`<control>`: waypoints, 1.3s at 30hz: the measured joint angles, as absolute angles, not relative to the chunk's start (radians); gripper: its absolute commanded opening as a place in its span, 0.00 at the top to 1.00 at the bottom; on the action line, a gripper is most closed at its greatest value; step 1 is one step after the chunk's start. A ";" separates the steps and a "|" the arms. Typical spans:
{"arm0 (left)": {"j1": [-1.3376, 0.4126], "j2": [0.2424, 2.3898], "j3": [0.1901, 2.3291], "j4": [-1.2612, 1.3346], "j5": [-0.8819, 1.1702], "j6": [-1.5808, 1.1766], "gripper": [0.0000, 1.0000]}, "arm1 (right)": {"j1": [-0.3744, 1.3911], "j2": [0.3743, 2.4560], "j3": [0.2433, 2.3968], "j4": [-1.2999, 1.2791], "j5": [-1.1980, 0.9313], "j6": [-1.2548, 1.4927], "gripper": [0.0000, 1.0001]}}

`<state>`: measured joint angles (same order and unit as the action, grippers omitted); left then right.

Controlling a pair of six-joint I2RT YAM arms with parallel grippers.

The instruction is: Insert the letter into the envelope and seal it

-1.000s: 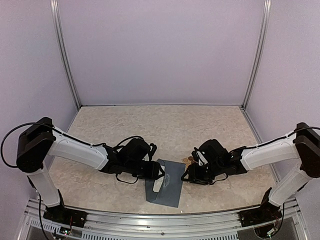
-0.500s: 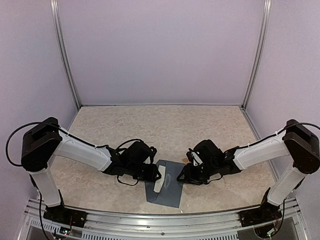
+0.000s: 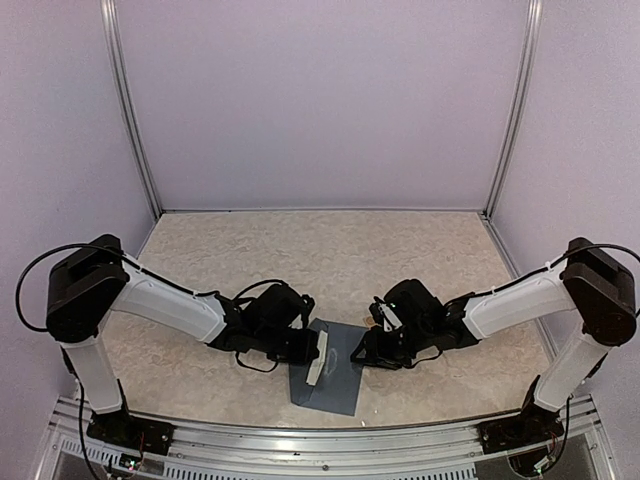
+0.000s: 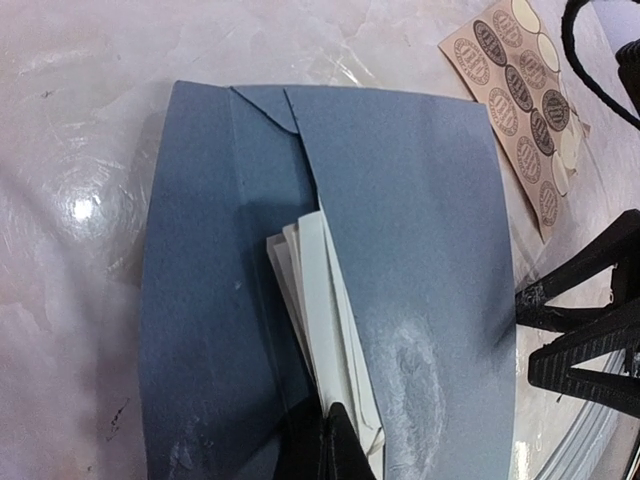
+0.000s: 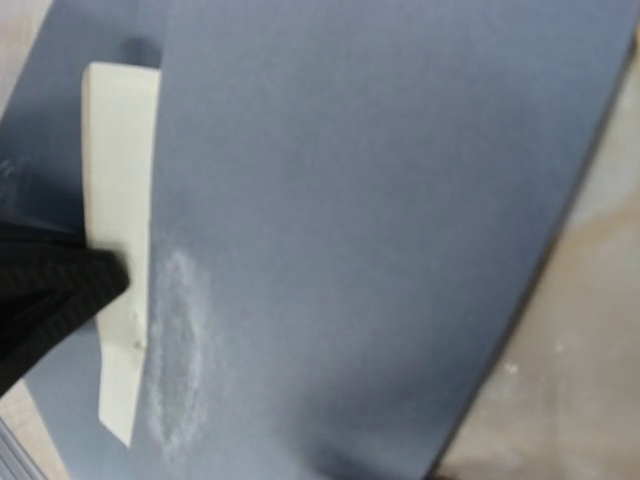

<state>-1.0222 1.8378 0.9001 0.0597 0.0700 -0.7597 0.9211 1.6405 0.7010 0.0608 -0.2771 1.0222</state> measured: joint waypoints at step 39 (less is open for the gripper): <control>-0.980 1.504 0.903 -0.015 -0.007 -0.748 0.31 | 0.926 1.364 0.772 -0.140 -0.134 0.954 0.32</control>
